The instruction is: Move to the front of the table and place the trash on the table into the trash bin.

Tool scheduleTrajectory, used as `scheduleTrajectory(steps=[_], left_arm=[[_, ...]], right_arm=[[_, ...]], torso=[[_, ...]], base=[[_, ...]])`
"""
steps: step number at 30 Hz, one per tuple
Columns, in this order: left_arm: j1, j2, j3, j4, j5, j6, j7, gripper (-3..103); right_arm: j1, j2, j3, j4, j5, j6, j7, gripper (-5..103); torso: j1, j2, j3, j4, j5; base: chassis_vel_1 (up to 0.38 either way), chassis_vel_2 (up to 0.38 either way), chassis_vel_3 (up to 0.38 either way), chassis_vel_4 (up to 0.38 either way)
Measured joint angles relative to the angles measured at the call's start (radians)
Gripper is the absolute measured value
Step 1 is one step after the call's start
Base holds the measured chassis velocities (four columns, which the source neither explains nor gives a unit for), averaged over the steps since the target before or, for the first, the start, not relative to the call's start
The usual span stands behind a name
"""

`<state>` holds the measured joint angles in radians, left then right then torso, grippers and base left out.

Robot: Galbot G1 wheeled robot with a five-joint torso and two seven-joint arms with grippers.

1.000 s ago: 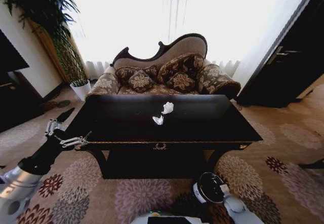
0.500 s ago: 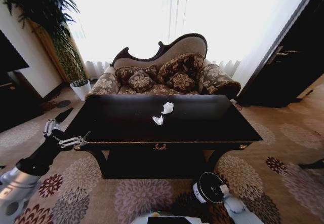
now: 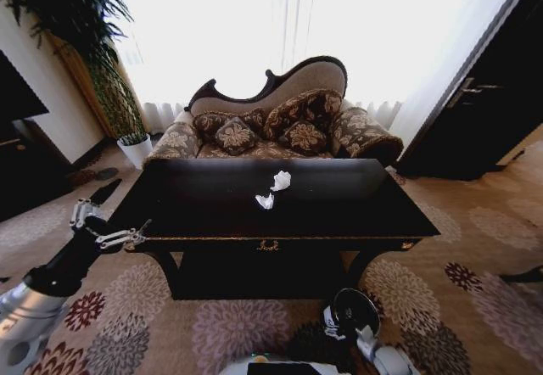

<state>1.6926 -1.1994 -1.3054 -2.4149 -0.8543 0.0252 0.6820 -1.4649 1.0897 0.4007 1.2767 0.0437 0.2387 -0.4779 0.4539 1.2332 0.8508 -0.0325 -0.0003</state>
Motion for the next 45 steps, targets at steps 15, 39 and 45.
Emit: scheduleTrajectory(steps=[15,39,45], left_arm=[[-0.006,-0.001,0.011,0.002,0.004,0.0,-0.001,100],[-0.039,-0.003,0.032,0.03,0.012,0.003,-0.003,100],[-0.047,-0.006,0.045,0.027,0.011,0.003,-0.004,100]], right_arm=[[-0.127,0.038,0.047,0.24,0.246,0.074,-0.341,100],[-0.231,0.174,0.12,0.662,0.518,0.087,-0.386,100],[-0.221,0.166,0.142,0.714,0.536,0.06,-0.35,100]], torso=[[0.0,0.0,0.0,0.0,0.0001],[0.0,0.0,0.0,0.0,0.0001],[0.0,0.0,0.0,0.0001,0.0002]], base=[[0.0,0.0,0.0,0.0],[0.0,0.0,0.0,0.0],[0.0,0.0,0.0,0.0]])
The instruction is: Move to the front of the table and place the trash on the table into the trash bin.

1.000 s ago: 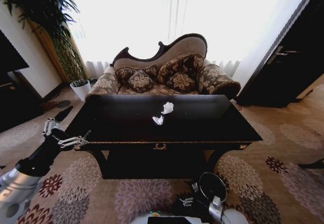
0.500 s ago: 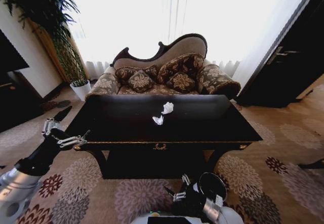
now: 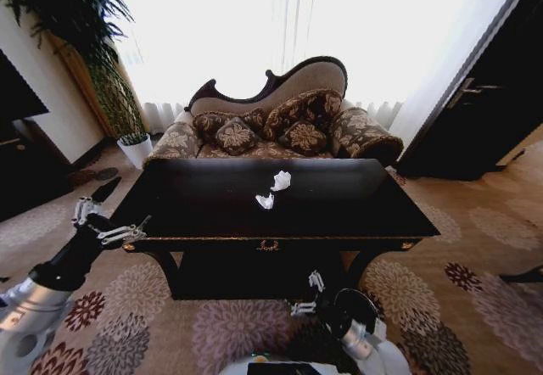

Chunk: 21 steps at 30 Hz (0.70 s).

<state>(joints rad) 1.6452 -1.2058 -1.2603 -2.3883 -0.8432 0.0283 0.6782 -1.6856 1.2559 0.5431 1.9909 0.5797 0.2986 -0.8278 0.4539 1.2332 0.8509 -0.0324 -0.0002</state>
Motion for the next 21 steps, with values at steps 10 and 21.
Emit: scheduleTrajectory(steps=[10,21], left_arm=[[-0.013,-0.012,0.033,0.007,0.02,-0.003,0.001,100],[0.022,-0.016,-0.007,-0.024,-0.032,0.011,0.004,100]], right_arm=[[-0.027,0.045,0.018,0.141,0.03,-0.026,0.043,100],[-0.022,0.072,-0.003,0.283,-0.037,-0.104,0.228,100]], torso=[[0.0,0.0,0.0,-0.0001,-0.0001],[0.0,0.0,0.0,0.0,-0.0001]], base=[[0.0,0.0,0.0,0.0],[0.0,0.0,0.0,0.0]])
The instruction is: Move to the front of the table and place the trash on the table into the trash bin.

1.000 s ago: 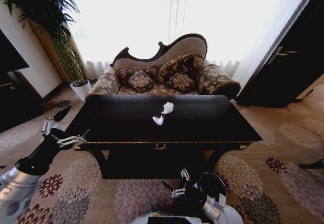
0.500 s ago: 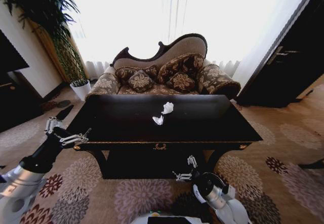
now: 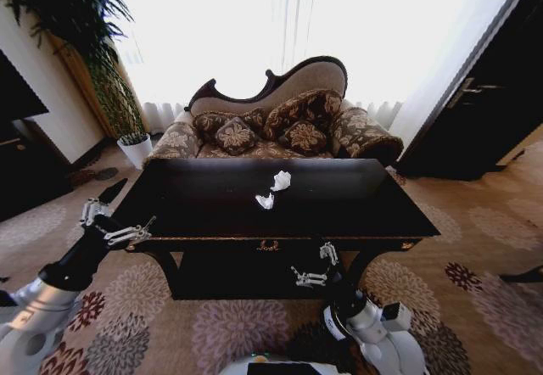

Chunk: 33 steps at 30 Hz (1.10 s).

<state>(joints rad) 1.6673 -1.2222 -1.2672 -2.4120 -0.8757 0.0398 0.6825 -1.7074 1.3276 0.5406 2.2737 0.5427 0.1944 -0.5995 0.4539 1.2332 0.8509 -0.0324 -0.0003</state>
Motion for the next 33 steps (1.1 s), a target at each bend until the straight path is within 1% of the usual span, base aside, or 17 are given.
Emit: scheduleTrajectory(steps=[2,3,4,5,7,9,10,12,13,16,18,20,22,26,27,31,33], left_arm=[[0.003,0.0,-0.008,-0.01,-0.012,0.006,0.0,100],[0.004,0.0,-0.011,-0.015,-0.018,0.01,0.0,100],[0.008,-0.003,-0.014,-0.025,-0.025,0.017,0.0,100],[0.008,-0.003,-0.014,-0.025,-0.025,0.017,0.0,100],[0.012,-0.009,-0.014,-0.031,-0.027,0.021,-0.001,100],[0.02,-0.02,-0.014,-0.038,-0.026,0.023,-0.001,100],[0.02,-0.02,-0.014,-0.038,-0.026,0.023,-0.001,100],[0.025,-0.023,-0.014,-0.043,-0.026,0.025,-0.002,100],[0.025,-0.023,-0.014,-0.043,-0.026,0.025,-0.002,100],[0.038,-0.027,-0.024,-0.062,-0.027,0.03,-0.004,100],[0.039,-0.028,-0.025,-0.065,-0.028,0.031,-0.004,100],[0.045,-0.033,-0.028,-0.079,-0.033,0.037,-0.005,100],[0.047,-0.035,-0.028,-0.084,-0.036,0.04,-0.006,100],[0.056,-0.047,-0.028,-0.089,-0.045,0.051,-0.015,100],[0.056,-0.047,-0.028,-0.089,-0.045,0.051,-0.015,100],[0.069,-0.06,-0.026,-0.089,-0.04,0.054,-0.017,100],[0.072,-0.063,-0.026,-0.089,-0.037,0.054,-0.017,100]], right_arm=[[0.0,0.001,-0.007,0.018,-0.026,-0.02,0.07,100],[0.0,0.001,-0.015,0.029,-0.046,-0.035,0.13,100],[0.0,0.001,-0.03,0.046,-0.075,-0.059,0.221,100],[0.0,0.001,-0.03,0.046,-0.075,-0.059,0.221,100],[0.002,0.002,-0.048,0.063,-0.106,-0.095,0.326,100],[0.015,-0.005,-0.069,0.079,-0.141,-0.148,0.452,100],[0.015,-0.005,-0.069,0.079,-0.141,-0.148,0.452,100],[0.03,-0.021,-0.076,0.083,-0.158,-0.173,0.519,100],[0.03,-0.021,-0.076,0.083,-0.158,-0.173,0.519,100],[0.066,-0.076,-0.074,0.084,-0.193,-0.213,0.599,100],[0.072,-0.086,-0.073,0.084,-0.198,-0.223,0.611,100],[0.102,-0.13,-0.075,0.086,-0.198,-0.264,0.655,100],[0.112,-0.144,-0.076,0.086,-0.193,-0.275,0.663,100],[0.166,-0.213,-0.091,0.081,-0.15,-0.313,0.692,100],[0.166,-0.213,-0.091,0.081,-0.15,-0.313,0.692,100],[0.242,-0.294,-0.124,0.041,-0.119,-0.339,0.713,100],[0.257,-0.309,-0.13,0.03,-0.11,-0.342,0.717,100]], torso=[[0.0,0.0,0.0,0.0,-0.0001],[0.0,0.0,0.0,-0.0001,0.0],[0.0,0.0,0.0,-0.0001,0.0001],[0.0,0.0,0.0,-0.0001,0.0001],[0.0,0.0,0.0,-0.0001,0.0001],[0.0,0.0,0.0,-0.0001,0.0],[0.0,0.0,0.0,-0.0001,0.0],[0.0,0.0,0.0,-0.0001,0.0001],[0.0,0.0,0.0,-0.0001,0.0001],[0.0,0.0,0.0,-0.0001,0.0002],[0.0,0.0,0.0,-0.0002,0.0002],[0.0,0.0,0.0,-0.0001,0.0001],[0.0,0.0,0.0,-0.0001,0.0002],[0.0,0.0,0.0,-0.0001,0.0003],[0.0,0.0,0.0,-0.0001,0.0003],[0.0,0.0,0.0,0.0,0.0001],[0.0,0.0,0.0,0.0,0.0001]], base=[[0.0,0.0,0.0,0.0],[0.0,0.0,0.0,0.0],[0.0,0.0,0.0,0.0],[0.0,0.0,0.0,0.0],[0.0,0.0,0.0,0.0],[0.0,0.0,0.0,0.0],[0.0,0.0,0.0,0.0],[0.0,0.0,0.0,0.0],[0.0,0.0,0.0,0.0],[0.0,0.0,0.0,0.0],[0.0,0.0,0.0,0.0],[0.0,0.0,0.0,0.0],[0.0,0.0,0.0,0.0],[0.0,0.0,0.0,0.0],[0.0,0.0,0.0,0.0],[0.0,0.0,0.0,0.0],[0.0,0.0,0.0,0.0]])
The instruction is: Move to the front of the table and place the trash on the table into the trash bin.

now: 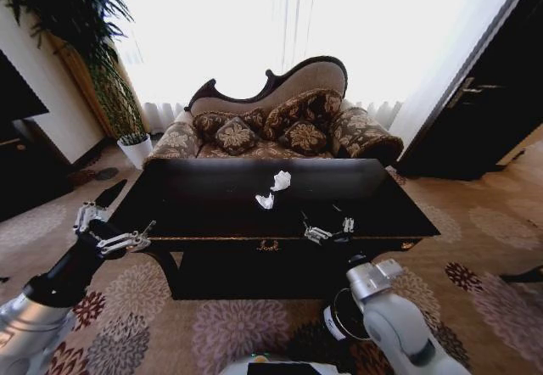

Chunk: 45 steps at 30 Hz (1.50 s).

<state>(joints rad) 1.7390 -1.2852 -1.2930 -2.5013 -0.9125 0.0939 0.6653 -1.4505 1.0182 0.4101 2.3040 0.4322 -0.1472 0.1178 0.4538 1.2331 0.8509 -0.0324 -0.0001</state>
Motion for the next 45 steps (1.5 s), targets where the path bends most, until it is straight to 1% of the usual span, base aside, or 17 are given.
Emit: scheduleTrajectory(steps=[3,5,7,11,12,15,18,21,22,25,27,29,34,37,38,40,45], left_arm=[[0.017,-0.007,-0.003,0.0,0.008,0.0,-0.001,100],[0.019,-0.007,-0.004,0.0,0.009,0.0,-0.001,100],[0.035,-0.01,-0.014,0.0,0.011,0.003,-0.005,100],[0.052,-0.019,-0.025,0.0,0.017,0.005,-0.008,100],[0.062,-0.024,-0.031,0.0,0.019,0.005,-0.008,100],[0.092,-0.04,-0.057,0.0,0.016,0.005,-0.008,100],[0.099,-0.046,-0.069,0.0,0.013,0.005,-0.009,100],[0.113,-0.063,-0.093,0.0,0.01,0.005,-0.009,100],[0.113,-0.063,-0.093,0.0,0.01,0.005,-0.009,100],[0.117,-0.078,-0.108,0.001,0.01,0.003,-0.01,100],[0.117,-0.081,-0.111,0.001,0.01,0.003,-0.01,100],[0.116,-0.089,-0.113,0.001,0.011,0.001,-0.01,100],[0.108,-0.102,-0.106,0.001,0.024,-0.001,-0.007,100],[0.103,-0.105,-0.099,0.001,0.031,-0.001,-0.005,100],[0.103,-0.105,-0.099,0.001,0.031,-0.001,-0.005,100],[0.099,-0.108,-0.092,0.001,0.034,-0.001,-0.005,100],[0.096,-0.112,-0.081,0.001,0.045,-0.002,-0.002,100]], right_arm=[[0.061,-0.055,-0.024,-0.042,0.046,-0.012,0.013,100],[0.07,-0.06,-0.027,-0.046,0.051,-0.015,0.014,100],[0.135,-0.094,-0.048,-0.082,0.077,-0.025,0.015,100],[0.217,-0.125,-0.095,-0.123,0.095,-0.028,0.016,100],[0.254,-0.137,-0.122,-0.143,0.103,-0.029,0.018,100],[0.396,-0.169,-0.227,-0.213,0.13,-0.031,0.025,100],[0.458,-0.18,-0.277,-0.248,0.139,-0.034,0.026,100],[0.615,-0.195,-0.394,-0.341,0.143,-0.037,0.026,100],[0.615,-0.195,-0.394,-0.341,0.143,-0.037,0.026,100],[0.756,-0.206,-0.485,-0.417,0.147,-0.038,0.028,100],[0.779,-0.209,-0.502,-0.429,0.151,-0.039,0.028,100],[0.848,-0.225,-0.556,-0.461,0.174,-0.047,0.024,100],[0.957,-0.256,-0.645,-0.498,0.24,-0.09,-0.001,100],[1.017,-0.269,-0.687,-0.503,0.351,-0.157,-0.013,100],[1.017,-0.269,-0.687,-0.503,0.351,-0.157,-0.013,100],[1.07,-0.27,-0.718,-0.514,0.419,-0.188,-0.025,100],[1.153,-0.254,-0.772,-0.547,0.456,-0.218,-0.04,100]], torso=[[0.0,0.0,0.0,-0.0002,0.0],[0.0,0.0,0.0,-0.0002,0.0001],[0.0,0.0,0.0,-0.0003,0.0],[0.0,0.0,0.0,0.0001,-0.0002],[0.0,0.0,0.0,-0.0004,0.0002],[0.0,0.0,0.0,0.0001,-0.0001],[0.0,0.0,0.0,0.0,0.0001],[0.0,0.0,0.0,-0.0001,-0.0001],[0.0,0.0,0.0,-0.0001,-0.0001],[0.0,0.0,0.0,0.0002,-0.0003],[0.0,0.0,0.0,0.0001,-0.0001],[0.0,0.0,0.0,0.0,-0.0003],[0.0,0.0,0.0,0.0,-0.0001],[0.0,0.0,0.0,-0.0003,0.0001],[0.0,0.0,0.0,-0.0003,0.0001],[0.0,0.0,0.0,-0.0002,-0.0002],[0.0,0.0,0.0,-0.0001,-0.0002]], base=[[0.0,0.0,0.0,0.0],[0.0,0.0,0.0,0.0],[0.0,0.0,0.0,0.0],[0.0,0.0,0.0,0.0],[0.0,0.0,0.0,0.0],[0.0,0.0,0.0,0.0],[0.0,0.0,0.0,0.0],[0.0,0.0,0.0,0.0],[0.0,0.0,0.0,0.0],[0.0,0.0,0.0,0.0],[0.0,0.0,0.0,0.0],[0.0,0.0,0.0,0.0],[0.0,0.0,0.0,0.0],[0.0,0.0,0.0,0.0],[0.0,0.0,0.0,0.0],[0.0,0.0,0.0,0.0],[0.0,0.0,0.0,0.0]])
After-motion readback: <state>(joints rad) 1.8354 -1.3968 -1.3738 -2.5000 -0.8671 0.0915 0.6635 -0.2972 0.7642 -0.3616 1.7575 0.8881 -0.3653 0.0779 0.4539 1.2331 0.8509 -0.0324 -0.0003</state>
